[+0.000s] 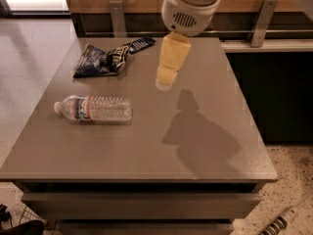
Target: Place water bottle upright
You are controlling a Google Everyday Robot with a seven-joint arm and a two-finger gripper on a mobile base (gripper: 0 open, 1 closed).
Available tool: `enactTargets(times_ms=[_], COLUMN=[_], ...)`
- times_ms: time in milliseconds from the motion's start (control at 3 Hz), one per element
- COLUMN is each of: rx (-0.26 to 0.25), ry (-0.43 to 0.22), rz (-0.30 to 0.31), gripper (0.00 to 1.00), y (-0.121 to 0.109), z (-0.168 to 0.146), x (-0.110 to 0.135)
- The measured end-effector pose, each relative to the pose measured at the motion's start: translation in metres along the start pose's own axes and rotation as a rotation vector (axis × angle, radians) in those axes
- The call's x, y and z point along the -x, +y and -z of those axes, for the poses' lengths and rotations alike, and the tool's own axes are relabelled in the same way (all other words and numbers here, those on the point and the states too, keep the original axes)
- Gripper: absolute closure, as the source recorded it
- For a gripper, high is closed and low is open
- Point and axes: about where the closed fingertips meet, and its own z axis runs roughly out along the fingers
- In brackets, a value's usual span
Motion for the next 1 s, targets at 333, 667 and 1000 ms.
enactTargets(times_ms=[333, 667, 1000], rx=[0.013, 0.038, 0.053], ry=[0.057, 0.077, 0.08], rz=[0.046, 0.136, 0.203], gripper=[0.0, 0.0, 0.0], y=[0.013, 0.03, 0.042], z=[-0.037, -0.063, -0.078], x=[0.065, 0.092, 0.111])
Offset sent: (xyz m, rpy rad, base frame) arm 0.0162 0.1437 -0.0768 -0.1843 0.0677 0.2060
